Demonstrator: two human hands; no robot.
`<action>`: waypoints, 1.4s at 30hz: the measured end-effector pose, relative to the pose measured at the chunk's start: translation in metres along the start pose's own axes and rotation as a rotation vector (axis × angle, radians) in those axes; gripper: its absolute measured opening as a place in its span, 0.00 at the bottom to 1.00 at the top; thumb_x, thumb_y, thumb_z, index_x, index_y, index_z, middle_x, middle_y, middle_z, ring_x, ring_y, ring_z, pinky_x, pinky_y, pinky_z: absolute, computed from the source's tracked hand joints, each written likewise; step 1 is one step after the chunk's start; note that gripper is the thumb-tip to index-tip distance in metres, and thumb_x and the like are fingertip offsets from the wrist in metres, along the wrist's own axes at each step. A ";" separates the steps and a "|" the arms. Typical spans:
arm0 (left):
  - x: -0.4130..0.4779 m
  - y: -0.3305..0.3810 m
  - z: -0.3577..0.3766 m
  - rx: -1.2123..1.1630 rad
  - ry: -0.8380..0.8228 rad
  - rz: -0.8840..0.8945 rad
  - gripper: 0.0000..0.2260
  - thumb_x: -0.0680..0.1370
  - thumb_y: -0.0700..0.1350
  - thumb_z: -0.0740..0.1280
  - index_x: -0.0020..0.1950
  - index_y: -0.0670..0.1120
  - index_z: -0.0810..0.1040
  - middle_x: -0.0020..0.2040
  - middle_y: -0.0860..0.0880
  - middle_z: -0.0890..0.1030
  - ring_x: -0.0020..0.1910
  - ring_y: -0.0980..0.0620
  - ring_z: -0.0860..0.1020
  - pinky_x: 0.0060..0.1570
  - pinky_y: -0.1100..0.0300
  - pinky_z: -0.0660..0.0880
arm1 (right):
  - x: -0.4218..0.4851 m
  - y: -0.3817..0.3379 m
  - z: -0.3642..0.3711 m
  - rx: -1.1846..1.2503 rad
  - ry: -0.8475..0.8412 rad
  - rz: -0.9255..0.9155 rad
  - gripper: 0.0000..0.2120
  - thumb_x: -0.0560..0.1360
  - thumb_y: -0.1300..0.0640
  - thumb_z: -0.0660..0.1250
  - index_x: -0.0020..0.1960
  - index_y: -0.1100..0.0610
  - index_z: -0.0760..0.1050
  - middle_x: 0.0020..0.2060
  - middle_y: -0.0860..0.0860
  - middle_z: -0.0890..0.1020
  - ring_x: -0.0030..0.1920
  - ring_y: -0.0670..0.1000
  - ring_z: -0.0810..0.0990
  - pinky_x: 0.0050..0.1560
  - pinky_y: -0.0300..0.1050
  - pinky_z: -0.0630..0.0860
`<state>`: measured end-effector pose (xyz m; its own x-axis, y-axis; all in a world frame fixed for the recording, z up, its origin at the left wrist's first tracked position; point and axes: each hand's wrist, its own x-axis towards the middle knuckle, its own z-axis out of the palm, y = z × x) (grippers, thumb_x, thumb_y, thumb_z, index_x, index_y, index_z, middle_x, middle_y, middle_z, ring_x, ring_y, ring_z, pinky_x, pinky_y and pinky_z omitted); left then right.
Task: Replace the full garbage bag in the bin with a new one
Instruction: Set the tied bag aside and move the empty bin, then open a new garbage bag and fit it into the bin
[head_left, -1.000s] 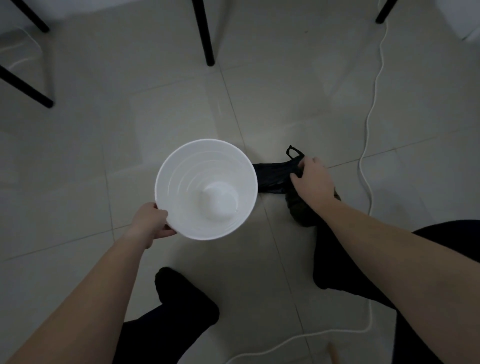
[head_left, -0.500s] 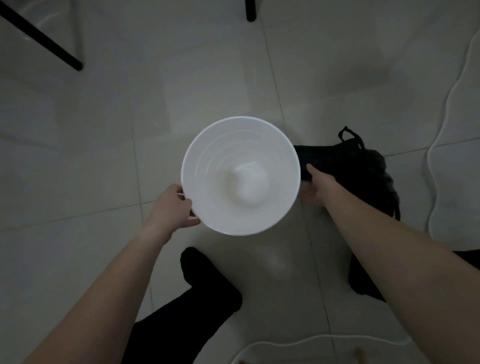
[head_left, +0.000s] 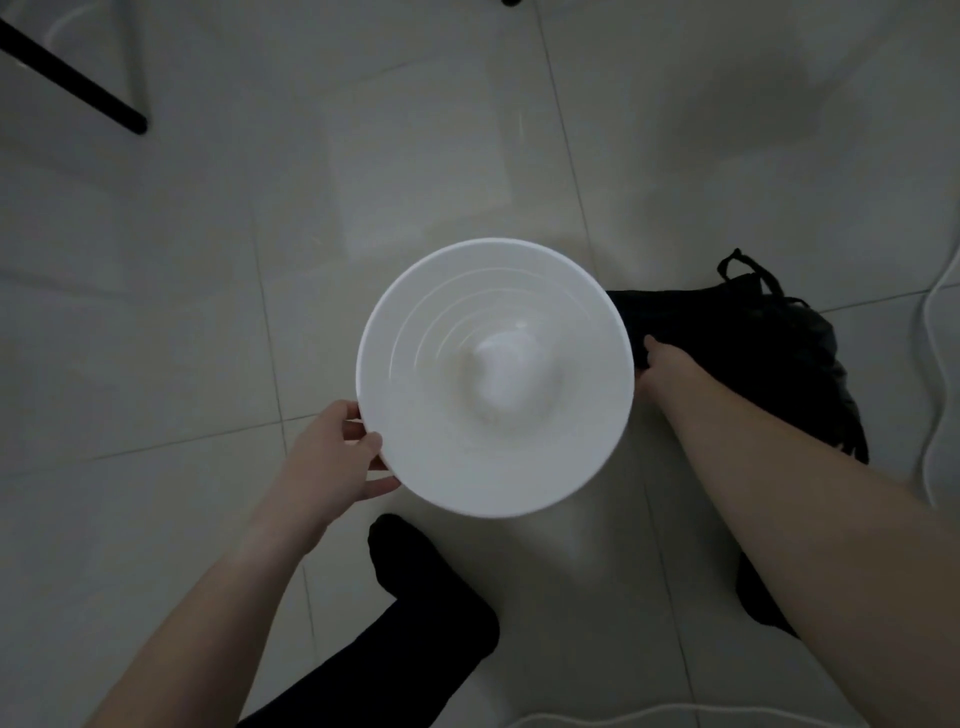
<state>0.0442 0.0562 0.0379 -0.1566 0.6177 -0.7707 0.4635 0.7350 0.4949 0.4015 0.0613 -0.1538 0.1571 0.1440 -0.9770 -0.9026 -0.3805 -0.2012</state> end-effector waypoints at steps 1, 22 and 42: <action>0.000 0.001 -0.001 0.004 -0.007 -0.004 0.09 0.85 0.33 0.63 0.61 0.45 0.77 0.58 0.43 0.83 0.49 0.42 0.87 0.43 0.51 0.86 | 0.006 -0.001 -0.001 0.033 0.010 -0.015 0.23 0.88 0.58 0.56 0.81 0.62 0.59 0.79 0.60 0.65 0.77 0.62 0.66 0.65 0.41 0.75; -0.021 0.022 0.020 0.171 0.002 0.062 0.10 0.76 0.31 0.65 0.50 0.45 0.79 0.48 0.43 0.85 0.40 0.44 0.87 0.35 0.49 0.86 | -0.174 -0.070 0.015 -0.405 -0.429 -0.614 0.15 0.81 0.63 0.69 0.67 0.57 0.75 0.60 0.54 0.83 0.54 0.53 0.86 0.43 0.43 0.84; -0.144 0.087 -0.011 -0.448 -0.221 0.416 0.15 0.85 0.58 0.65 0.69 0.57 0.81 0.65 0.54 0.84 0.64 0.50 0.81 0.60 0.53 0.79 | -0.327 -0.015 -0.023 -1.314 -0.658 -1.163 0.14 0.76 0.55 0.75 0.58 0.43 0.82 0.47 0.40 0.88 0.45 0.46 0.88 0.48 0.44 0.83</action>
<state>0.0968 0.0343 0.1959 0.1630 0.8389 -0.5193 0.0305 0.5218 0.8525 0.3730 -0.0013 0.1666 -0.0613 0.9749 -0.2138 0.4230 -0.1687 -0.8903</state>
